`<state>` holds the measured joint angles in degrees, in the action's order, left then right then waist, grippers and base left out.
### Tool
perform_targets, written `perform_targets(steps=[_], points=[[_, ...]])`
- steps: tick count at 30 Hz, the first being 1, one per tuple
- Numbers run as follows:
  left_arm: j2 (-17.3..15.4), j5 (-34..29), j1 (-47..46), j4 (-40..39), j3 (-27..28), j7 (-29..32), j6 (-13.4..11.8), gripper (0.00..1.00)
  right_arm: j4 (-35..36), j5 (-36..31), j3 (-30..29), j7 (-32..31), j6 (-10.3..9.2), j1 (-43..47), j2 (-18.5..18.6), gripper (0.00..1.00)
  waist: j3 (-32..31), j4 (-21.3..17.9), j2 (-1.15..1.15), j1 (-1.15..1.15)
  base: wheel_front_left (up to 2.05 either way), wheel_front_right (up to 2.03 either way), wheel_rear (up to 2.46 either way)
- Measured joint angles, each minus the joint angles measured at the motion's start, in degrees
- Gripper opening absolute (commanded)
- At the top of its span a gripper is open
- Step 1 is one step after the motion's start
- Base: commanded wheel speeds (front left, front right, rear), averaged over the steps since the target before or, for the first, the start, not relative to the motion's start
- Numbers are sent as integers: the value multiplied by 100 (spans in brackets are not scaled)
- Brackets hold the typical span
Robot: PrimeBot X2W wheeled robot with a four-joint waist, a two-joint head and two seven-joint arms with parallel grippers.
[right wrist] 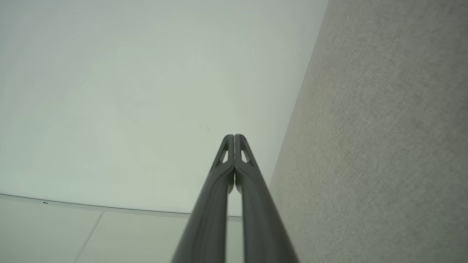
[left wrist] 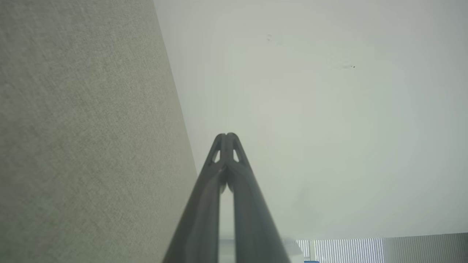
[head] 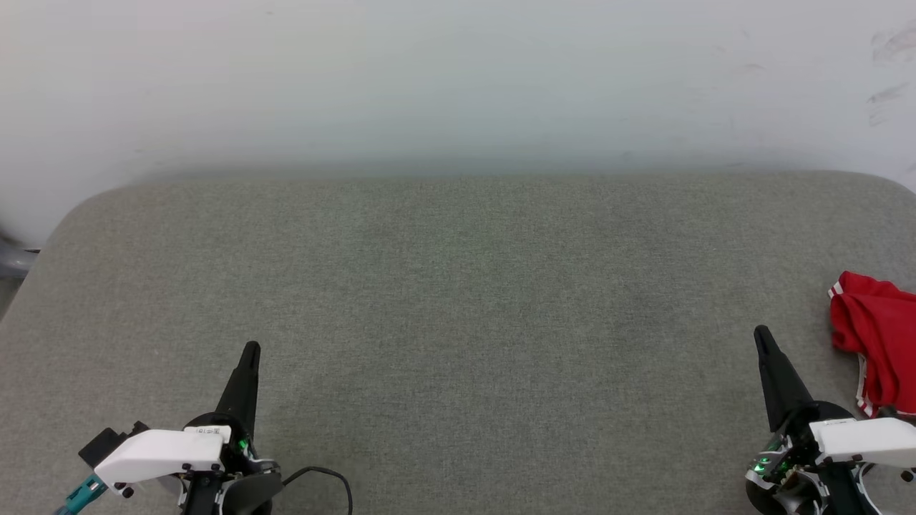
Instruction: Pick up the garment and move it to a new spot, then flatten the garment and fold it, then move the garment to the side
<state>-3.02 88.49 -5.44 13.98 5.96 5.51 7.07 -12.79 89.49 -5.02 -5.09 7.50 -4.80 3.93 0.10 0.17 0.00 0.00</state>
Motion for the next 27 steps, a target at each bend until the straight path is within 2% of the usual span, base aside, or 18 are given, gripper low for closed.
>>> perform_targets(steps=[11, 27], points=[[9, 389, -53, 8, 57, 107, 33, 0, -132, 391, -10, -26, 0, -87, -3, 0, 8, -17, 0, 0, 0, 0, 0], [11, 389, -60, 9, 57, 107, 33, 0, -132, 382, -37, -51, 0, -93, -19, 0, 8, -17, 0, 0, 0, 0, 0]])
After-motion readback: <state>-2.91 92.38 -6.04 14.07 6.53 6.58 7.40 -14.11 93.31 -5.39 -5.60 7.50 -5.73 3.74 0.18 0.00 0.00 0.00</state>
